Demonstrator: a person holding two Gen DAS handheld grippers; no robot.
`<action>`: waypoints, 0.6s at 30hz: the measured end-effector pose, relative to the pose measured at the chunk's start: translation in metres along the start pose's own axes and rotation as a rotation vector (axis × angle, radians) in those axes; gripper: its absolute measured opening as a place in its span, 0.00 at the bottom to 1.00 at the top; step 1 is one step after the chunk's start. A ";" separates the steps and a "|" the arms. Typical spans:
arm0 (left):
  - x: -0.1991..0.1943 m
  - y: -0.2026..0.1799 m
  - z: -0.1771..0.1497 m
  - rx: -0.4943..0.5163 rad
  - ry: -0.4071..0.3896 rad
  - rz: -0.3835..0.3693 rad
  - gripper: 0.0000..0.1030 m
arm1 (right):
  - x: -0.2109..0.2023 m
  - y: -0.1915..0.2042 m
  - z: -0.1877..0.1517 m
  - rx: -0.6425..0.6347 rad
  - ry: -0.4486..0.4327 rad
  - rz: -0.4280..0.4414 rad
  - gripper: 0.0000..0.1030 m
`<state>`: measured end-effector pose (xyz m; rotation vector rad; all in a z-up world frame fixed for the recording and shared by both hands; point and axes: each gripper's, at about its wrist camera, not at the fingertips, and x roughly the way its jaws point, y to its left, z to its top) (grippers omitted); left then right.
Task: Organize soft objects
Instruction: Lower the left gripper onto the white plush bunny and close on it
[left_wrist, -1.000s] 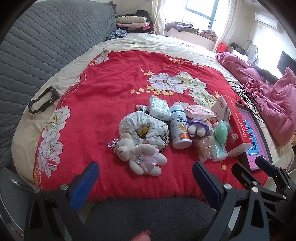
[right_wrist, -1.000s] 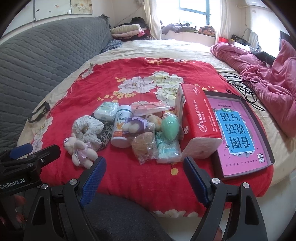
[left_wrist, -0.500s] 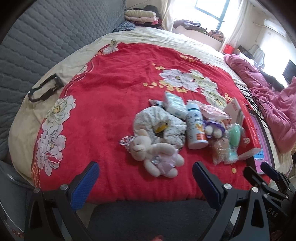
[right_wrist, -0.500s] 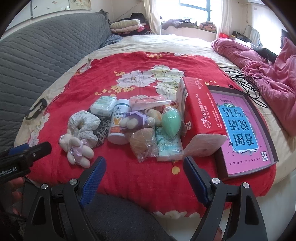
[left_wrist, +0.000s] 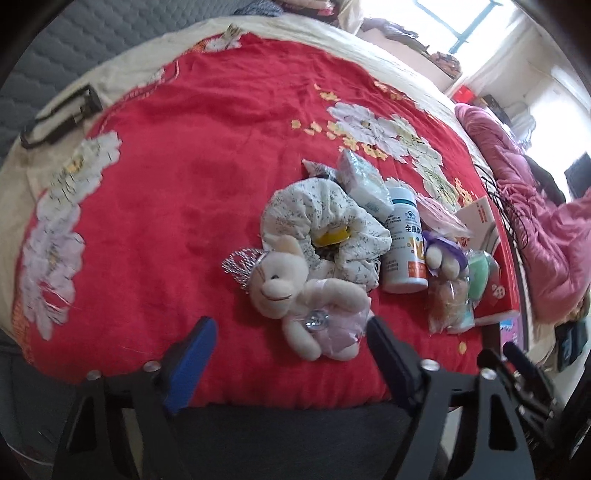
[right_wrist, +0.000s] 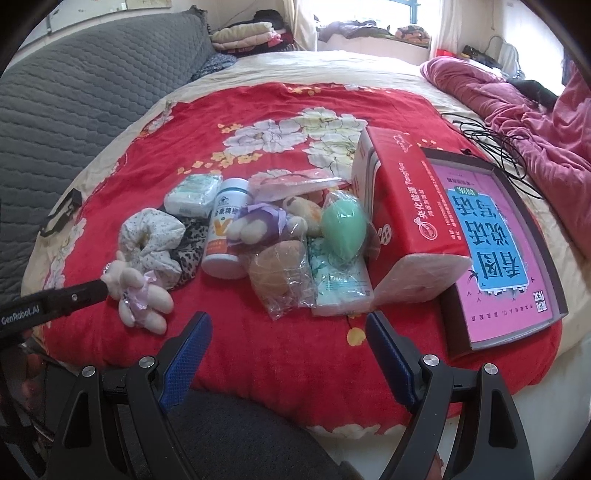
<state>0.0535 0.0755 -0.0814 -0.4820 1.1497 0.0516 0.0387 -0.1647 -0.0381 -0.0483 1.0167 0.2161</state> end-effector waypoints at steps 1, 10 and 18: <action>0.003 0.002 0.000 -0.029 0.008 -0.016 0.74 | 0.001 0.000 0.000 0.000 0.000 0.001 0.83; 0.023 0.026 0.007 -0.253 0.048 -0.127 0.63 | 0.007 0.003 0.004 -0.021 -0.003 -0.016 0.83; 0.044 0.022 0.018 -0.299 0.092 -0.128 0.54 | 0.024 0.007 0.008 -0.025 0.020 -0.012 0.83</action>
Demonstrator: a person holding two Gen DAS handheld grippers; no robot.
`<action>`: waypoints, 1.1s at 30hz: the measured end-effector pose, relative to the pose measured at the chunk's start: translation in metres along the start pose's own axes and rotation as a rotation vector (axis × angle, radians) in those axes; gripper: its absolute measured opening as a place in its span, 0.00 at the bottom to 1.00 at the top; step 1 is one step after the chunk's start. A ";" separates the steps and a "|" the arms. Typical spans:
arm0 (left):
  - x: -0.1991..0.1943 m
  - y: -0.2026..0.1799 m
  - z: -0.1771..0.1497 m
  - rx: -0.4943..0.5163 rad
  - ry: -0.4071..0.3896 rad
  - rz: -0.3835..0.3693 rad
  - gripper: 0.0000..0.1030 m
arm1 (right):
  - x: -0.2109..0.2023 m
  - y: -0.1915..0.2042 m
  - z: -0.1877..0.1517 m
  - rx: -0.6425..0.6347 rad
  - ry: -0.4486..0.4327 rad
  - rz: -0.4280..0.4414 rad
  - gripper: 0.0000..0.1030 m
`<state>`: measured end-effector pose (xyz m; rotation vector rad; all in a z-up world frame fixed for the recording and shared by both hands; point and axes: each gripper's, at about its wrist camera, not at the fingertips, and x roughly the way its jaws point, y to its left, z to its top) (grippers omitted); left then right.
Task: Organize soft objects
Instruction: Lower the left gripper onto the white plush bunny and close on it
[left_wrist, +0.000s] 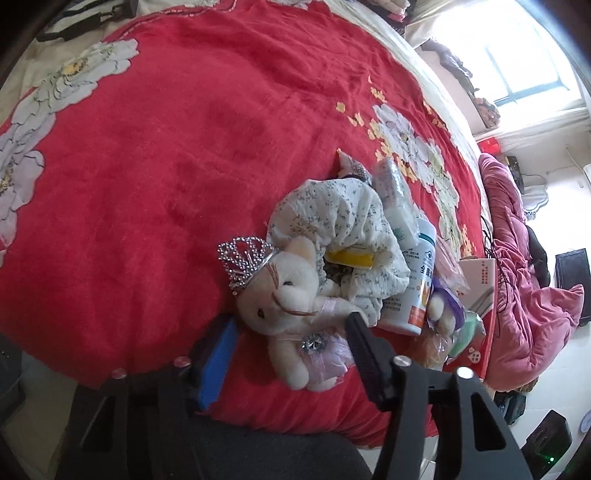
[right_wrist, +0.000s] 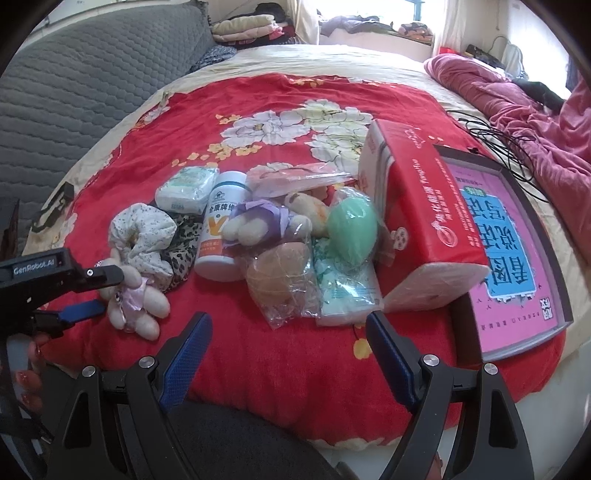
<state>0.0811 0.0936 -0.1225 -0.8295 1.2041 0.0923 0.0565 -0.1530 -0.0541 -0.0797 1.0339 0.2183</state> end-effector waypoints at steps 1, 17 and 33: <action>0.003 -0.001 0.001 0.007 0.004 0.002 0.52 | 0.003 0.001 0.001 -0.003 0.002 0.003 0.83; 0.006 0.016 0.008 -0.027 0.017 -0.074 0.28 | 0.055 0.015 0.022 -0.115 0.009 -0.044 0.53; -0.041 0.023 -0.004 0.084 -0.046 -0.009 0.22 | 0.014 0.006 0.007 -0.087 0.005 0.070 0.51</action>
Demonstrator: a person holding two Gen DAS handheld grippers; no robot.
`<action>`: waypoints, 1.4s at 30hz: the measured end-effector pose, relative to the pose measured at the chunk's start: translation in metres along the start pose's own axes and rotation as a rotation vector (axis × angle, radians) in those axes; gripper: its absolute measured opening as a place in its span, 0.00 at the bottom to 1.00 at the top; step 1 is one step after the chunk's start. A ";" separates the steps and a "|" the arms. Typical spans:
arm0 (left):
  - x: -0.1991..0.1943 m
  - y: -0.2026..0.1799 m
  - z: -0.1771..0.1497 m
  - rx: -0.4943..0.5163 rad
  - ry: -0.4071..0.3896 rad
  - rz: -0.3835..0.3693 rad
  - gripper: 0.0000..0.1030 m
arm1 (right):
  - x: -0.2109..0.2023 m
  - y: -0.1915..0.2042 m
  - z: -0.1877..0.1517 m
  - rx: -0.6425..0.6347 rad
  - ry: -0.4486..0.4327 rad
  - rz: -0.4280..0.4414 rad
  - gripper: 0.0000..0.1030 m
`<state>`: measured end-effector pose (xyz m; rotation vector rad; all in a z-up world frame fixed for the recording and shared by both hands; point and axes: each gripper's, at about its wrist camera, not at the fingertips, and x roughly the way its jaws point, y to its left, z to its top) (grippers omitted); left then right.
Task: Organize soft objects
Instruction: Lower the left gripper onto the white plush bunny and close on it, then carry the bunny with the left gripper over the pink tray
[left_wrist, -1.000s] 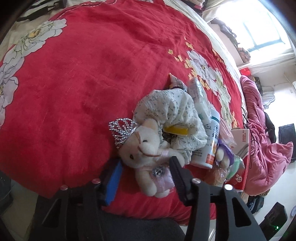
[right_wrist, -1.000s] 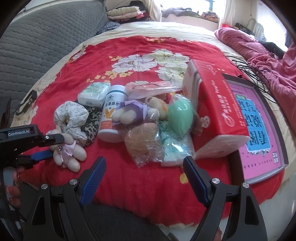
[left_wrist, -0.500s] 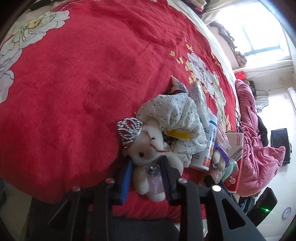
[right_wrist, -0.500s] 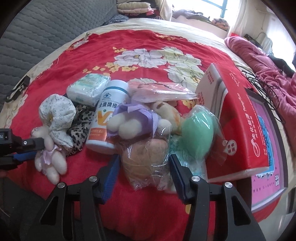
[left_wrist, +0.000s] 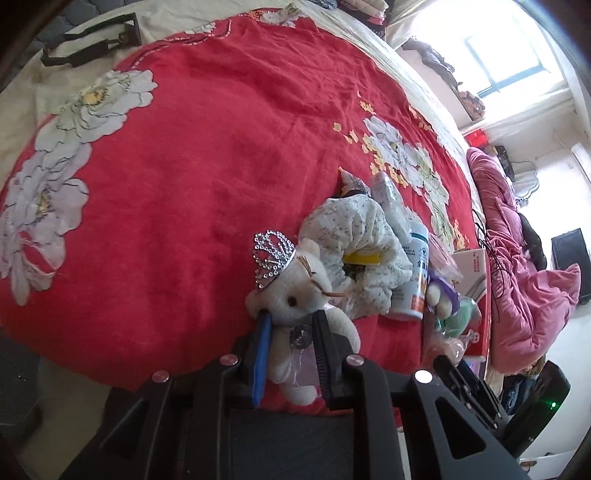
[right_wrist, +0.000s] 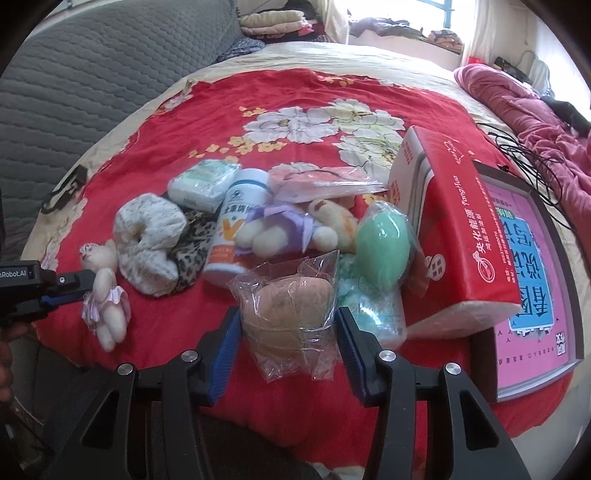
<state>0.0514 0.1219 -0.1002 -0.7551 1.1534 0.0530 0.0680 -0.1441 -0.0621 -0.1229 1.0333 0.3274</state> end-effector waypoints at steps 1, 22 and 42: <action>-0.003 0.000 -0.001 0.003 -0.005 0.001 0.22 | -0.001 0.000 0.000 0.004 -0.003 0.006 0.51; -0.051 -0.152 -0.031 0.343 -0.112 -0.090 0.22 | -0.093 -0.065 0.016 0.133 -0.194 -0.032 0.51; 0.000 -0.330 -0.113 0.639 -0.045 -0.165 0.22 | -0.163 -0.228 -0.039 0.336 -0.256 -0.220 0.51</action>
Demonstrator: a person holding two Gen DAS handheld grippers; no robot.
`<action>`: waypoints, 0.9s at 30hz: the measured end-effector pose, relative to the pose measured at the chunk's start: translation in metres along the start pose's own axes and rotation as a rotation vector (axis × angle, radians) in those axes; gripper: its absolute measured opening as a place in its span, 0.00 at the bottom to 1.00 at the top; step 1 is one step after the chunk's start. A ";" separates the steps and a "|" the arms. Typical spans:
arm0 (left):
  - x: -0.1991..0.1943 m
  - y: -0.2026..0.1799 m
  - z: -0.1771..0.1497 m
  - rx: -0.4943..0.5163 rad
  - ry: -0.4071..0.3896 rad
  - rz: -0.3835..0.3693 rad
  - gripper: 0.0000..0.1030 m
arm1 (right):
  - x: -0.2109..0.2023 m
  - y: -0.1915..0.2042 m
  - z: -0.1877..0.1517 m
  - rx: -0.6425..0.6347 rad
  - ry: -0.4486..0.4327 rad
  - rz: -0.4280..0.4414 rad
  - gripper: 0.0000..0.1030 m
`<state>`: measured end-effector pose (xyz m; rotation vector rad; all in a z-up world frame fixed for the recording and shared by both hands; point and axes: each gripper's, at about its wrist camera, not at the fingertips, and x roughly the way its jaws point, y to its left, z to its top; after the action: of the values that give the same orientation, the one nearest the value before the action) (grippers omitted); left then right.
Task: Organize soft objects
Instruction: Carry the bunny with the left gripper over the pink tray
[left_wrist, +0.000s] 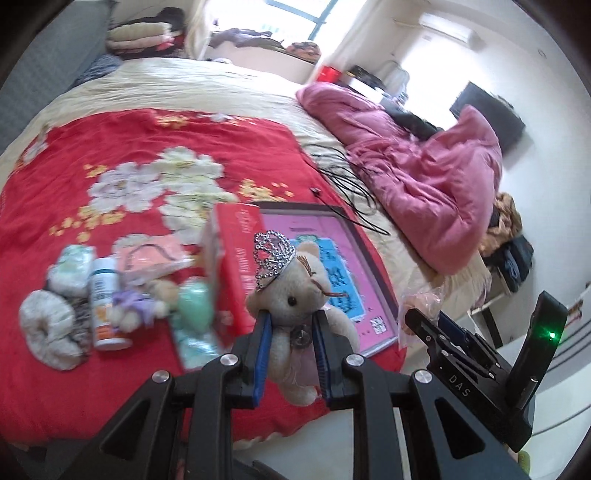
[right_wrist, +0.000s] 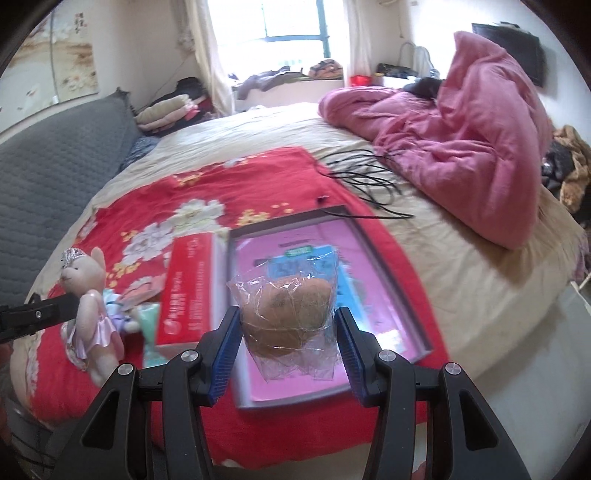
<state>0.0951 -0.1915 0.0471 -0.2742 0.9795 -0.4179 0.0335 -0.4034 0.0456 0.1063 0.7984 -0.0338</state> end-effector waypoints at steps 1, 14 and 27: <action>0.005 -0.005 0.000 0.007 0.006 -0.003 0.22 | 0.001 -0.007 0.000 0.001 0.004 -0.007 0.51; 0.094 -0.063 0.004 0.138 0.102 0.025 0.22 | 0.026 -0.050 0.003 -0.002 0.039 -0.047 0.51; 0.155 -0.066 -0.014 0.172 0.231 0.065 0.22 | 0.086 -0.058 -0.005 -0.039 0.151 -0.063 0.51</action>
<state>0.1445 -0.3221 -0.0487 -0.0384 1.1676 -0.4778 0.0855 -0.4601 -0.0243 0.0468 0.9530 -0.0702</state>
